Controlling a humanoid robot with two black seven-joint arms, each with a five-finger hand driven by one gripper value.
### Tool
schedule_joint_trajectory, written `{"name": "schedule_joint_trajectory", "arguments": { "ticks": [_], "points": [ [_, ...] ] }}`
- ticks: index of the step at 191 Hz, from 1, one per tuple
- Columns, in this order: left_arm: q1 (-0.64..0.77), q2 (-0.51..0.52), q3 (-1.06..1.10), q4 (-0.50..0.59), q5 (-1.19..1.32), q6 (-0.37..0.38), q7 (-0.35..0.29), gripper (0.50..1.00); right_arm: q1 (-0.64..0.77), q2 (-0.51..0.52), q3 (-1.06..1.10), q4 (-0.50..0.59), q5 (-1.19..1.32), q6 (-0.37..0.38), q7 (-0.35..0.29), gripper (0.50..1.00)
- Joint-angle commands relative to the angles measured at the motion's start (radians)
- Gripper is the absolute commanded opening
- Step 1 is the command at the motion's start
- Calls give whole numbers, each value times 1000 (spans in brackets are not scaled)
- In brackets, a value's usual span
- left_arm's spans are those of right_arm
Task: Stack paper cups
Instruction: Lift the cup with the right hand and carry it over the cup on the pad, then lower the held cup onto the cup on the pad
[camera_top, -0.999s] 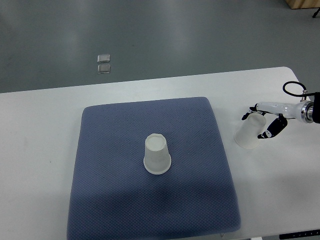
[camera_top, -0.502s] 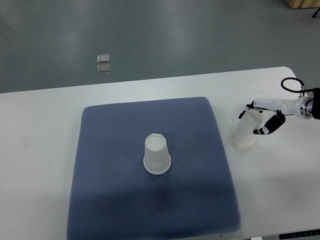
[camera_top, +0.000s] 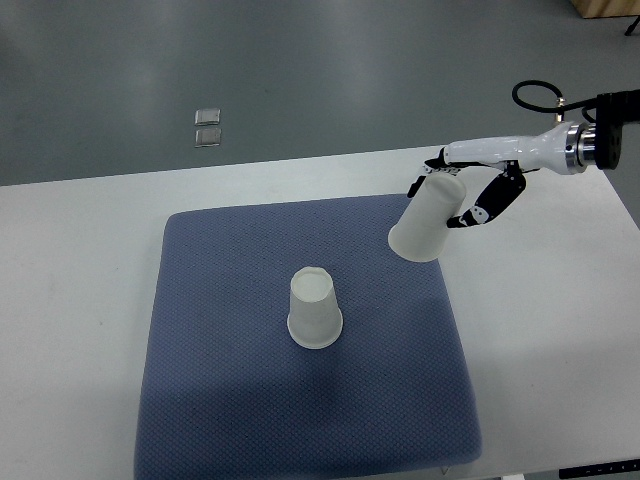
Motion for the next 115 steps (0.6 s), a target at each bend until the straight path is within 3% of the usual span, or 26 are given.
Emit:
{"name": "schedule_joint_trajectory", "arguments": {
  "ticks": [1, 46, 115],
  "points": [
    [0, 0, 1, 0, 0, 0, -2, 1000, 25, 48, 5, 41, 1, 11, -7, 695],
    [0, 0, 0, 0, 0, 0, 0, 1000, 80, 138, 5, 61, 1, 16, -12, 695],
    [0, 0, 0, 0, 0, 0, 0, 1000, 110, 192, 2, 113, 1, 16, -12, 705]
  ]
}}
